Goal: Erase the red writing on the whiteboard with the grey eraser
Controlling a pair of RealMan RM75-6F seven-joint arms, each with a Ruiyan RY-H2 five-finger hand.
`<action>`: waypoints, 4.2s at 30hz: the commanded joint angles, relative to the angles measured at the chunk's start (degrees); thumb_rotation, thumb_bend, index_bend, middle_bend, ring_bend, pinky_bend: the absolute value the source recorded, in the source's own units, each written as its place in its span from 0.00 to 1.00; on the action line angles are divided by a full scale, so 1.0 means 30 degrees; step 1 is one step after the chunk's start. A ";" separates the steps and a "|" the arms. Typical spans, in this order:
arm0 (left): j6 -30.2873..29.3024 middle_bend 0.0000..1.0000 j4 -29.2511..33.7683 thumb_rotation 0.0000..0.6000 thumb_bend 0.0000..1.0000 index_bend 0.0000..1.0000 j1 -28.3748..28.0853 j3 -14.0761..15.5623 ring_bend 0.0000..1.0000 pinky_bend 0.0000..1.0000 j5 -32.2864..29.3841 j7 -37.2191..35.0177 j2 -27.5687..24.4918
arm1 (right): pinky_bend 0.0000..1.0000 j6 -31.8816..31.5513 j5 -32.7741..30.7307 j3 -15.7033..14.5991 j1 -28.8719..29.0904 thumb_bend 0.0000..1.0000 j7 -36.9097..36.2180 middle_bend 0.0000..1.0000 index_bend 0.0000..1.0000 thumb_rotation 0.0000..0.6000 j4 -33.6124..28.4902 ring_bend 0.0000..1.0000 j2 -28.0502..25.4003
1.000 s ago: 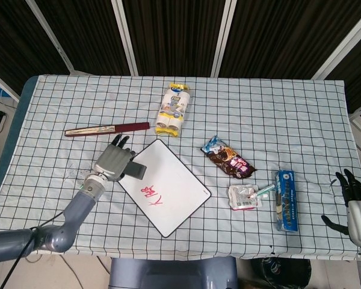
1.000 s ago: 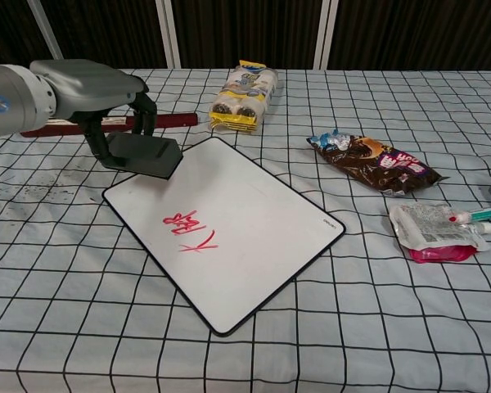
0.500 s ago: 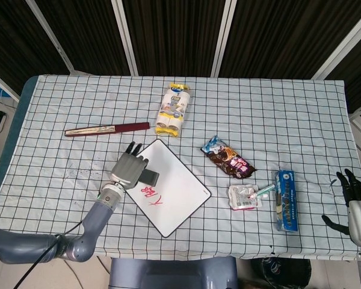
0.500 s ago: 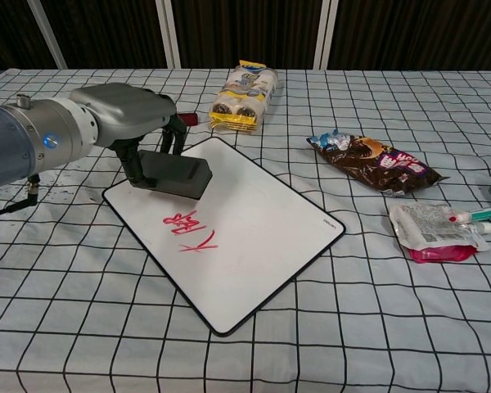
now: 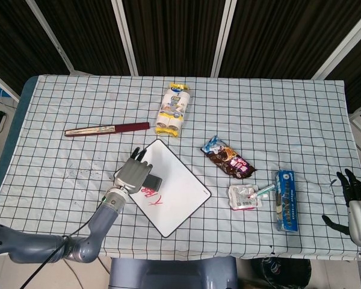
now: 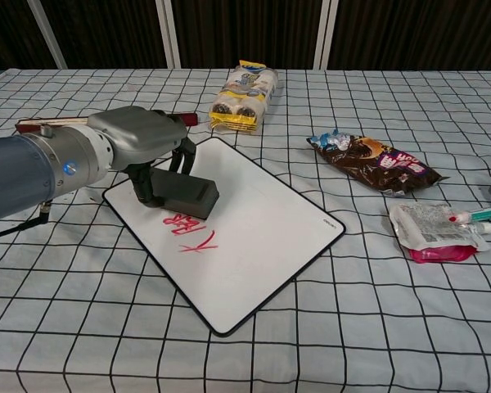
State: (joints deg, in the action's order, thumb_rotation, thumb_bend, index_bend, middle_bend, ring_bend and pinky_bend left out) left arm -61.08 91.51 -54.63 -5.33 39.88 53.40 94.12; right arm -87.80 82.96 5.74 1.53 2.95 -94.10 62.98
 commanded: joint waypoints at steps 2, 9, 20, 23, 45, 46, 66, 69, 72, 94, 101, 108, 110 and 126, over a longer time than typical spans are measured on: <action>-0.0095 0.43 0.0517 1.00 0.34 0.42 0.0049 -0.0049 0.00 0.03 -0.0541 -0.0047 0.0071 | 0.19 0.0001 -0.0026 0.0014 -0.0003 0.11 -0.0031 0.04 0.01 1.00 0.0007 0.14 -0.0008; -0.0577 0.43 0.1365 1.00 0.34 0.42 -0.0315 0.0044 0.00 0.03 -0.1984 0.1042 0.0149 | 0.19 -0.0023 0.0014 0.0010 -0.0010 0.11 -0.0082 0.04 0.01 1.00 0.0000 0.14 -0.0022; -0.0913 0.43 0.2995 1.00 0.34 0.42 -0.0405 0.1045 0.00 0.02 -0.0948 0.1434 0.0099 | 0.19 -0.0075 0.0053 0.0031 -0.0008 0.11 -0.0114 0.04 0.01 1.00 0.0045 0.14 -0.0004; -0.0914 0.43 0.3391 1.00 0.34 0.42 -0.0369 0.1446 0.00 0.02 -0.0404 0.1468 0.0024 | 0.19 -0.0089 0.0050 0.0032 -0.0017 0.11 -0.0116 0.04 0.01 1.00 0.0042 0.14 0.0006; 0.1159 0.43 0.2889 1.00 0.34 0.43 -0.0773 0.2510 0.00 0.01 0.2041 0.0385 -0.0875 | 0.19 -0.0086 0.0083 0.0021 -0.0008 0.11 -0.0069 0.04 0.01 1.00 0.0033 0.14 0.0034; 0.1127 0.43 0.2584 1.00 0.34 0.43 -0.0791 0.2422 0.00 0.01 0.2115 0.0311 -0.0844 | 0.19 -0.0078 0.0083 0.0013 -0.0009 0.11 -0.0068 0.04 0.01 1.00 0.0033 0.14 0.0037; 0.1339 0.43 -0.0612 1.00 0.34 0.43 -0.0414 0.1632 0.00 0.01 0.2389 -0.1520 -0.1325 | 0.19 -0.0064 0.0061 0.0030 -0.0007 0.11 -0.0170 0.04 0.01 1.00 0.0009 0.14 0.0016; 0.0950 0.43 -0.0248 1.00 0.34 0.43 -0.0165 0.1598 0.00 0.01 0.2513 -0.1687 -0.2103 | 0.19 -0.0068 0.0047 0.0037 -0.0013 0.11 -0.0203 0.04 0.01 1.00 -0.0004 0.14 0.0002; 0.0656 0.43 0.0070 1.00 0.34 0.43 0.0176 0.1627 0.00 0.01 0.2656 -0.2040 -0.3020 | 0.19 -0.0070 0.0073 0.0025 -0.0013 0.11 -0.0203 0.04 0.01 1.00 -0.0008 0.14 0.0000; 0.2496 0.42 -0.3732 1.00 0.34 0.42 0.3495 0.2808 0.00 0.01 0.5844 -0.8929 -0.6126 | 0.19 -0.0006 0.0043 -0.0007 -0.0002 0.11 -0.0028 0.04 0.01 1.00 -0.0117 0.14 0.0030; 0.3521 0.41 -0.5890 1.00 0.34 0.42 0.3837 0.2856 0.00 0.01 0.6236 -0.9616 -0.5266 | 0.19 -0.0022 0.0006 0.0012 -0.0019 0.11 -0.0085 0.04 0.01 1.00 -0.0124 0.14 -0.0003; 0.3631 0.26 -0.6521 1.00 0.18 0.22 0.4054 0.2726 0.00 0.00 0.6860 -0.9675 -0.5139 | 0.19 -0.0004 0.0015 0.0013 -0.0008 0.11 -0.0142 0.04 0.01 1.00 -0.0121 0.14 -0.0001; 0.3825 0.22 -0.6424 1.00 0.16 0.17 0.4077 0.2770 0.00 0.00 0.6834 -0.9404 -0.5241 | 0.19 0.0017 -0.0024 0.0019 -0.0010 0.11 -0.0156 0.04 0.01 1.00 -0.0125 0.14 -0.0010; 0.0847 0.08 -0.0404 1.00 0.15 0.00 0.4977 0.2419 0.00 0.01 0.6600 -0.6700 -0.9159 | 0.19 -0.0020 -0.0018 0.0041 -0.0015 0.11 -0.0177 0.04 0.01 1.00 -0.0131 0.14 -0.0032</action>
State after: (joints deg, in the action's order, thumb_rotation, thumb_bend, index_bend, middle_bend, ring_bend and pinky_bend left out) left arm -54.00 85.70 -41.32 2.59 58.57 32.23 70.10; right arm -87.87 82.91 5.86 1.48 2.41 -94.49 62.88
